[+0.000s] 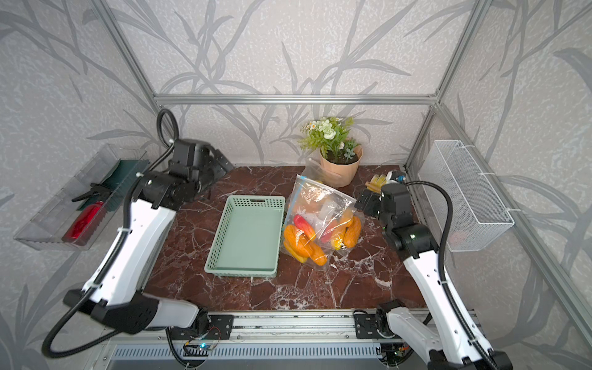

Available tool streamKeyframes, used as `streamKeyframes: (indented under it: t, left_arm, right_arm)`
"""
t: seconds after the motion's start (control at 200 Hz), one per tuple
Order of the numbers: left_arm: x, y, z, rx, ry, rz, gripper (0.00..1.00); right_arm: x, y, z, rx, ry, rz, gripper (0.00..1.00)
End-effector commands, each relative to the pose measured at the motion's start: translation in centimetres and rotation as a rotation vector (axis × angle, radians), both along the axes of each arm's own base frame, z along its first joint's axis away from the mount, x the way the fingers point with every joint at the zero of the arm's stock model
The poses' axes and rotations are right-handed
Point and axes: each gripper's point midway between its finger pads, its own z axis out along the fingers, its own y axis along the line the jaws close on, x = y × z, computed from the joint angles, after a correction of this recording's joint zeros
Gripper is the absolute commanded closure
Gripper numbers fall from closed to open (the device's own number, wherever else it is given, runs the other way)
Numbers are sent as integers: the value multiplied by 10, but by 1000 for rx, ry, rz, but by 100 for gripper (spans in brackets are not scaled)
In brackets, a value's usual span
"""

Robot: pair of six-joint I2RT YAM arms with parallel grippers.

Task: Place the mango in a zip-top bag and seal the zipper
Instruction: Reset both arms

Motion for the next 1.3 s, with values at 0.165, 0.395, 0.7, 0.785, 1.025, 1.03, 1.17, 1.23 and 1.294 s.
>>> streamKeyframes:
  t: [0.165,0.395,0.7,0.785,1.025,1.03,1.17,1.23,1.294]
  left_arm:
    - [-58,129,-161,306,351,231,1]
    - [-43,147,-248,405,395,176,1]
    - [25,126,-273,464,211,-46,1]
    - [41,124,-267,463,91,-44,1]
    - [32,88,-271,481,-112,-180,1]
    - [31,89,-272,484,-118,-176,1]
    - [26,97,-269,481,-139,-113,1]
    - [32,95,-270,480,-111,-133,1]
    - [35,93,-269,498,-149,-147,1]
  right_arm:
    - [-8,-47,-97,-265,153,-194,1]
    - [26,-39,-149,-442,186,-91,1]
    - [72,-12,-190,-542,39,67,1]
    - [86,3,-191,-555,14,151,1]
    - [79,-14,-198,-464,-182,138,1]
    - [79,-14,-198,-467,-189,140,1]
    - [74,-12,-196,-465,-213,156,1]
    - [75,-17,-196,-468,-207,125,1]
    - [76,-20,-194,-465,-198,105,1]
